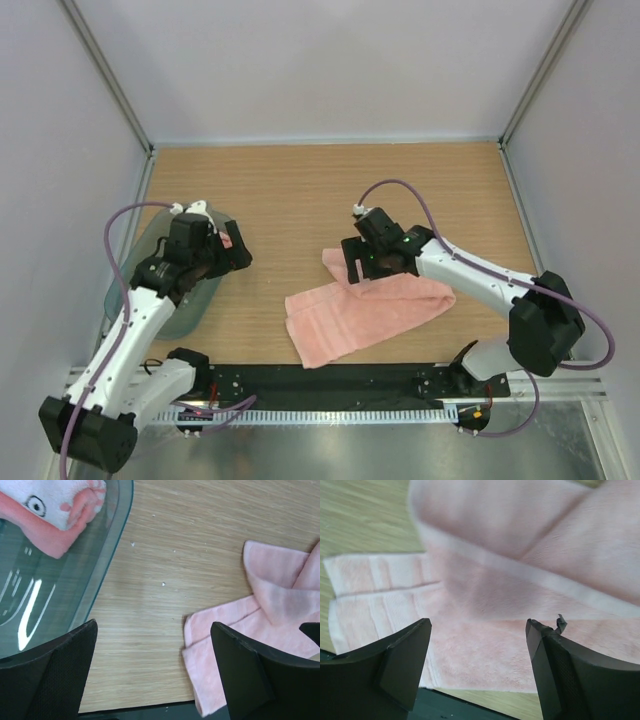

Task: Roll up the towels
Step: Flatten the towel

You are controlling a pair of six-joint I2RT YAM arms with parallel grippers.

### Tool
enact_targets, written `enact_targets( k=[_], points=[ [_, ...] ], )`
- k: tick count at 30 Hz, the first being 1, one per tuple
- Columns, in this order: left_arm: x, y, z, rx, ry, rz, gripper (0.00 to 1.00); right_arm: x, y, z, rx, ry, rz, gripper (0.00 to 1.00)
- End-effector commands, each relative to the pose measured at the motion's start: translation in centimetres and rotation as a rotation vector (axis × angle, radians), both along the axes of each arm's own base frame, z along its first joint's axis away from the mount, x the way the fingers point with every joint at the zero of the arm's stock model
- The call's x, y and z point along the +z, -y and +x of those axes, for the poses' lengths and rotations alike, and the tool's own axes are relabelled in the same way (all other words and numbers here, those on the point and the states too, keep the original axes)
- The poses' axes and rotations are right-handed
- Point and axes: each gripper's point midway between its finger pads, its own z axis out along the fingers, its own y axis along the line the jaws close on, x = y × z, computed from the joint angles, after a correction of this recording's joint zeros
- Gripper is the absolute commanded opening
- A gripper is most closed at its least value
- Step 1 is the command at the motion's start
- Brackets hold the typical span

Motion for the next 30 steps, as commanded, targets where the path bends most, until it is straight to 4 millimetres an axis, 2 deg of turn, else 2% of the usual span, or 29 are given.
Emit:
enact_targets(
  k=[1,2,4,5,7,8,9,10,11,13,15,21,24,25,27,29,30],
  points=[
    [-0.6,3.0,1.6,-0.032,-0.034,-0.104,0.91,1.4,1.8,1.9,-0.097,0.084,-0.024,0.84],
    [-1.6,3.8,1.9,-0.044,-0.075,-0.098,0.86,2.3,1.6,2.5,-0.1,0.104,-0.019,0.84],
    [-1.4,5.0,2.3,-0.062,-0.08,-0.083,0.84,2.5,0.9,3.0,-0.091,0.096,-0.015,0.84],
    [-1.7,5.9,2.2,-0.087,-0.085,-0.06,0.82,3.6,0.0,3.7,-0.076,0.113,0.014,0.84],
    [-1.7,7.0,1.7,-0.107,-0.086,-0.058,0.8,3.5,-1.5,4.1,-0.045,0.092,0.042,0.83],
    [-2.0,7.8,0.9,-0.135,-0.09,-0.054,0.77,4.4,-2.7,4.5,-0.015,0.093,0.088,0.83],
    [-2.2,8.2,0.4,-0.144,-0.097,-0.054,0.76,3.7,-3.4,4.7,-0.004,0.072,0.092,0.82],
    [-2.5,8.5,-0.2,-0.146,-0.111,-0.067,0.74,4.1,-4.1,5.2,0.005,0.072,0.109,0.82],
    [-3.7,8.8,-1.3,-0.164,-0.143,-0.064,0.71,3.9,-4.9,5.0,0.034,0.046,0.131,0.83],
    [-4.6,10.0,-3.5,-0.226,-0.167,-0.07,0.69,3.0,-5.3,5.5,0.031,0.023,0.108,0.81],
    [-6.3,10.8,-6.0,-0.269,-0.217,-0.069,0.66,2.3,-5.0,5.6,0.023,0.013,0.084,0.81],
    [-9.5,10.8,-10.1,-0.213,-0.34,-0.119,0.6,0.9,-3.3,5.5,-0.019,0.006,0.029,0.81],
    [-9.7,11.2,-10.8,-0.195,-0.349,-0.171,0.56,0.7,-2.7,5.0,-0.03,-0.006,0.034,0.81],
    [-10.5,11.3,-11.6,-0.205,-0.377,-0.187,0.56,0.4,-2.5,4.8,-0.034,-0.013,0.031,0.81],
    [-10.5,12.5,-11.4,-0.207,-0.372,-0.261,0.56,0.6,-2.0,4.6,-0.039,-0.012,0.031,0.81],
    [-11.6,13.2,-12.3,-0.212,-0.424,-0.303,0.55,0.3,-1.6,4.4,-0.042,-0.02,0.021,0.81],
    [-11.4,13.9,-11.9,-0.214,-0.412,-0.339,0.54,0.4,-1.3,4.3,-0.045,-0.021,0.019,0.81]
  ],
)
